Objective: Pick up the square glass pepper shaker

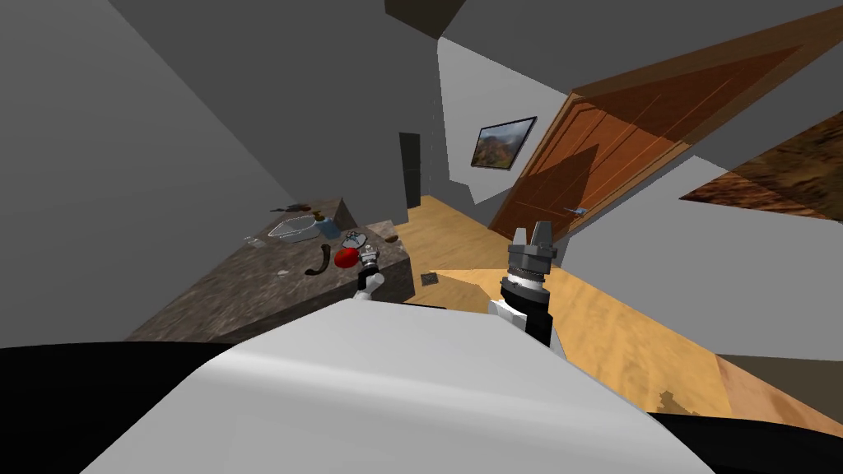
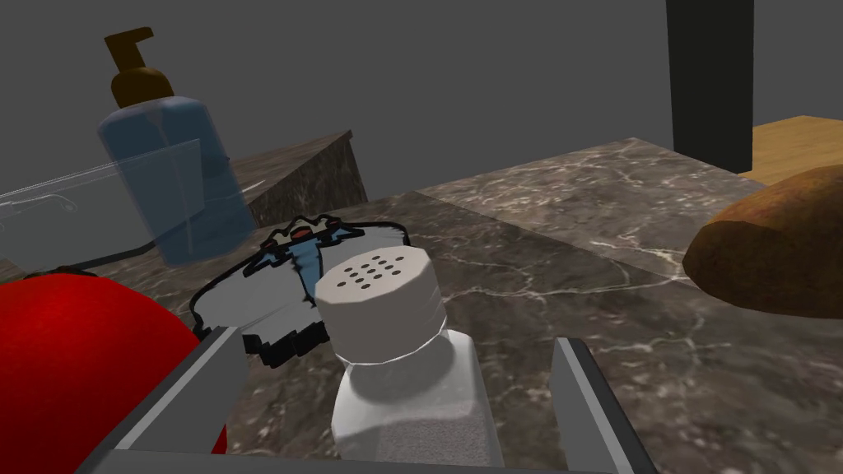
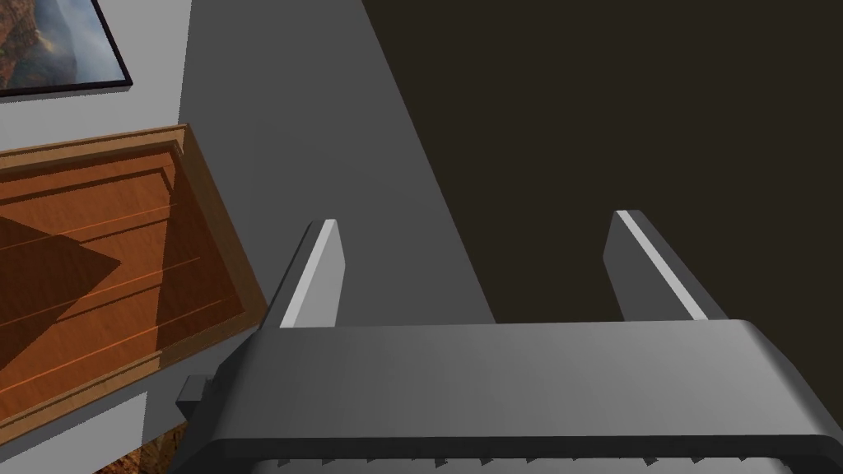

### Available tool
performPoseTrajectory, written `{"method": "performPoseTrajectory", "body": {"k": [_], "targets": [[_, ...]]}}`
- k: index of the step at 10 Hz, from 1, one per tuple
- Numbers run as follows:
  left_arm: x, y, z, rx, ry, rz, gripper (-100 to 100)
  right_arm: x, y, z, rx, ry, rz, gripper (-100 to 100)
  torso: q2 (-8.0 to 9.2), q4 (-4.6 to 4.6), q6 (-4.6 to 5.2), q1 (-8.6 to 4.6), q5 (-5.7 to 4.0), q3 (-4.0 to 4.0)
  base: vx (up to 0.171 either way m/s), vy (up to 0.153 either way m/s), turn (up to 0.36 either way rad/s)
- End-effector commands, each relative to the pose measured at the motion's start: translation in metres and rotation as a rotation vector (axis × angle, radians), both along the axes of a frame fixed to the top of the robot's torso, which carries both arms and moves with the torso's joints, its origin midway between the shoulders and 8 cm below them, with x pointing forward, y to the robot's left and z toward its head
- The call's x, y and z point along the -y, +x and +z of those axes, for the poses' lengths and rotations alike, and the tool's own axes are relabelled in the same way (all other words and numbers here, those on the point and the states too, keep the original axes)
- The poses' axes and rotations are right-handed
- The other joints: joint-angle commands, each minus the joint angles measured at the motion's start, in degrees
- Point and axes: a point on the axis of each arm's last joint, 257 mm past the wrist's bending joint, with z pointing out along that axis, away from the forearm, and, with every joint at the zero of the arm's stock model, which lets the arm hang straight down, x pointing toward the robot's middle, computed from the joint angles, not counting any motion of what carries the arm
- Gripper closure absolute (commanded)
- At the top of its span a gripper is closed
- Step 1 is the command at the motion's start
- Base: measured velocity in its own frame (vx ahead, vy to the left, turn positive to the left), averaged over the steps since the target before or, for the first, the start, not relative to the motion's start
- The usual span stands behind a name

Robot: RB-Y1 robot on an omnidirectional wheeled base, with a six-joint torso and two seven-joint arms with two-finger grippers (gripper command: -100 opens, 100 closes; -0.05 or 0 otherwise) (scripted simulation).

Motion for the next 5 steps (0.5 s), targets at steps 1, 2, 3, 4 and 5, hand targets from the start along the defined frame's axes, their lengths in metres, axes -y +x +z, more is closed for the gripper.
{"method": "performPoseTrajectory", "body": {"k": [1,2,3,4,5], "targets": [[-0.004,0.011,0.005,0.012,0.002,0.013,-100,0.000,0.000,0.000,0.000,0.000,0.000,0,0.00,0.00,0.00,0.00,0.00,0.00,-0.089,0.038,-0.098],[-0.002,0.013,-0.001,-0.001,-0.001,0.011,-100,0.000,0.000,0.000,0.000,0.000,0.000,0,0.06,0.02,-0.02,0.05,0.01,0.04,-0.043,0.026,0.005],[-0.002,0.010,-0.011,-0.023,-0.005,0.012,-100,0.000,0.000,0.000,0.000,0.000,0.000,0,-0.05,0.00,-0.04,0.03,0.02,-0.01,-0.008,0.010,0.001],[-0.014,0.018,0.005,0.017,0.007,0.048,-100,0.000,0.000,0.000,0.000,0.000,0.000,0,-0.16,-0.08,-0.10,0.04,0.04,-0.10,-0.076,0.028,-0.140],[-0.009,0.027,0.009,0.023,0.004,0.040,-100,0.000,0.000,0.000,0.000,0.000,0.000,0,-0.01,-0.05,-0.08,0.13,0.06,-0.03,-0.083,0.044,-0.117]]}}
